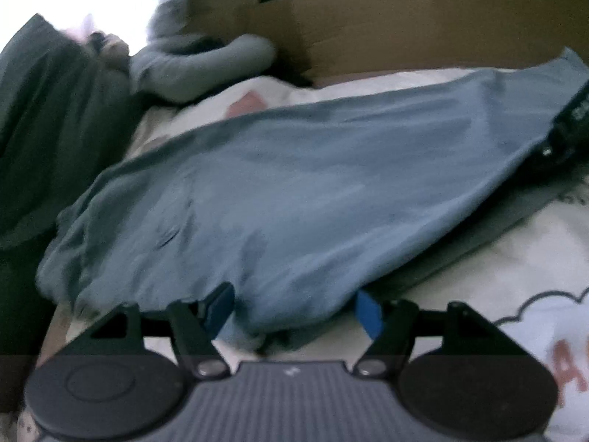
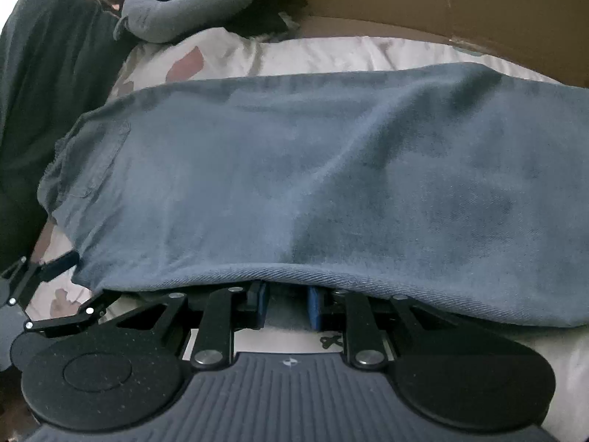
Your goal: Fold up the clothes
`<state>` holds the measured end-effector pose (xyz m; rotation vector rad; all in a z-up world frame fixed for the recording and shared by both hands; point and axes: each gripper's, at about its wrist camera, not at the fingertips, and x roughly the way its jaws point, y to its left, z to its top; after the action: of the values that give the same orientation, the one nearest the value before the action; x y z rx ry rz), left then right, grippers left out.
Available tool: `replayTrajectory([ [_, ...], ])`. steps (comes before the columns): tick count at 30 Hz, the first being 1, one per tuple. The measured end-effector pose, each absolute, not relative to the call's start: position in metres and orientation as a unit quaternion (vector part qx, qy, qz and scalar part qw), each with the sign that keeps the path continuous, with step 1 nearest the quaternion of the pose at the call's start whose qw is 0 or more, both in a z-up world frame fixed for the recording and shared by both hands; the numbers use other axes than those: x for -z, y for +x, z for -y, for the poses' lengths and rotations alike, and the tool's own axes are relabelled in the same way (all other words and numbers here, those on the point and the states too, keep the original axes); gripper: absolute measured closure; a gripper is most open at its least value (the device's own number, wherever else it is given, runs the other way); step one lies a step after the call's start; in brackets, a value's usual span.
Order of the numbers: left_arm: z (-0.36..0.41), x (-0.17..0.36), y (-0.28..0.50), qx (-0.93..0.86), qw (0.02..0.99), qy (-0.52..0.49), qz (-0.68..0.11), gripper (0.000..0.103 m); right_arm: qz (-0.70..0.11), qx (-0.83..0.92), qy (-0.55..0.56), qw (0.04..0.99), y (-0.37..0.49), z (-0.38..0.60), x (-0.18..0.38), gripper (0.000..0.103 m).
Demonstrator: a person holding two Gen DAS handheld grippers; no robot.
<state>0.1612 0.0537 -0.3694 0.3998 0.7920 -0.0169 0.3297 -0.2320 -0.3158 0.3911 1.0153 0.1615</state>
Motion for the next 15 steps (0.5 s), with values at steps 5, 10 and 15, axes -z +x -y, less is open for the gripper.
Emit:
replayTrajectory([
  [5, -0.079, 0.377, 0.168, -0.031, 0.908, 0.121, -0.4, 0.028, -0.467, -0.077, 0.196, 0.859, 0.333, 0.236, 0.312, 0.075],
  [10, -0.118, 0.381, 0.171, -0.063, 0.912, -0.01, -0.405, 0.026, -0.46, -0.077, 0.199, 0.862, 0.334, 0.24, 0.31, 0.075],
  [15, -0.144, 0.389, 0.173, -0.062, 0.906, -0.09, -0.409, 0.034, -0.457, -0.079, 0.199, 0.863, 0.334, 0.241, 0.311, 0.075],
])
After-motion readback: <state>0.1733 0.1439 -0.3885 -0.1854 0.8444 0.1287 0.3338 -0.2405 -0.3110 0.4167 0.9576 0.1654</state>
